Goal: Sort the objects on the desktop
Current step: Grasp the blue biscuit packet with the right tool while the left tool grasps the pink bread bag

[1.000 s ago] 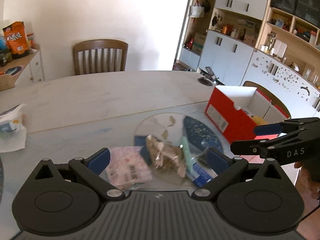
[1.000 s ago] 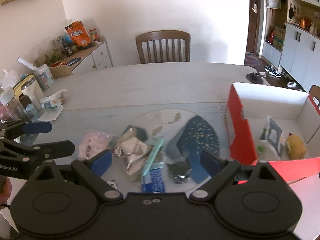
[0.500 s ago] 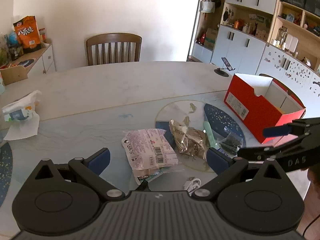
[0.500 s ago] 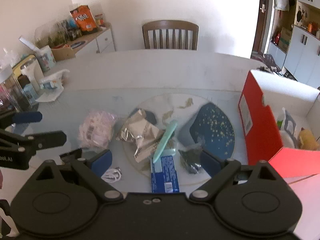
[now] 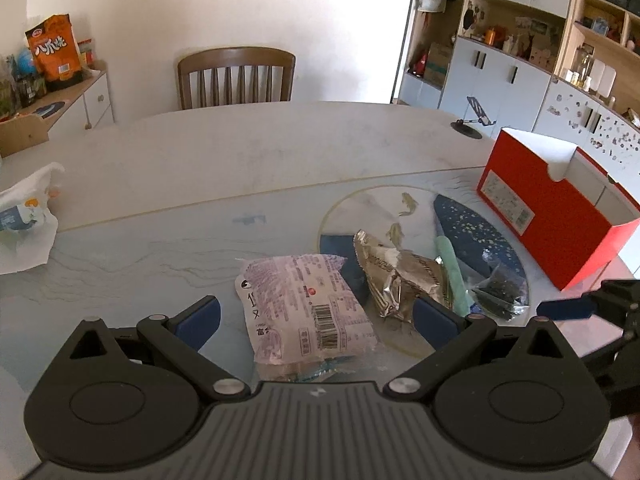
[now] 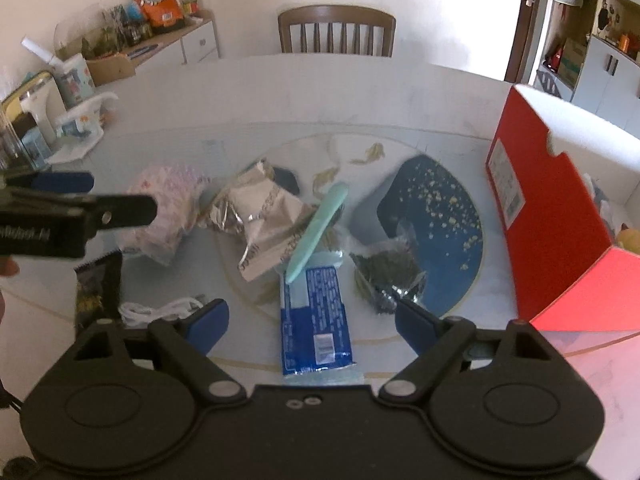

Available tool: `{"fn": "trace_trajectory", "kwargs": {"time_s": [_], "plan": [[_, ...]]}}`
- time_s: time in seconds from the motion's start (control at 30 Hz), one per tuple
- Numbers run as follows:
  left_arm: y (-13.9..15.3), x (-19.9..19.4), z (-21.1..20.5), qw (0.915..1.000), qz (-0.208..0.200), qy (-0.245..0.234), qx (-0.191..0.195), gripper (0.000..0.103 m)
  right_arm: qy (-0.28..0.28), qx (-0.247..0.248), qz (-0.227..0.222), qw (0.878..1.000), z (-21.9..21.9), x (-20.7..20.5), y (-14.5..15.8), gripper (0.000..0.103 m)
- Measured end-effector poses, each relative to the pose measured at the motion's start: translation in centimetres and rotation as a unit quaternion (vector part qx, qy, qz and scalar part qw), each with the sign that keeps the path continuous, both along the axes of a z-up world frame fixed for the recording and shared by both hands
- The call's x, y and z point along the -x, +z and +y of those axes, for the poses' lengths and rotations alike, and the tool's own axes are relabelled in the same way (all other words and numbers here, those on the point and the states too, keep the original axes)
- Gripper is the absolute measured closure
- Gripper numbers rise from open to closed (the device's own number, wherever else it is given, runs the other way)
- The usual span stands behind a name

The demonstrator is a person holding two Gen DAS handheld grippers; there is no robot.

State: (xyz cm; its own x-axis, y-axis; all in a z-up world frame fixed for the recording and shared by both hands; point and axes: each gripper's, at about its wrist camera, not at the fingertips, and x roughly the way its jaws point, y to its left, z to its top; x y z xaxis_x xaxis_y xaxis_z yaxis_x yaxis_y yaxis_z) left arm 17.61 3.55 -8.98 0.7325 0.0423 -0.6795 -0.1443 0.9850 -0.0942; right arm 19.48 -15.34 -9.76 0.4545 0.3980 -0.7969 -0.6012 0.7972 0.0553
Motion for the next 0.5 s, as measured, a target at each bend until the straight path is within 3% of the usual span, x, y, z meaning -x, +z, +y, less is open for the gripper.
{"fn": "trace_trajectory", "kwargs": {"time_s": [0.5], "plan": [[-1.5,-1.9,-0.3,0.9999,0.013,0.000,-0.008,0.001,0.005,0.016,0.008,1.000,0.9,-0.8,-1.8,0.026]]}}
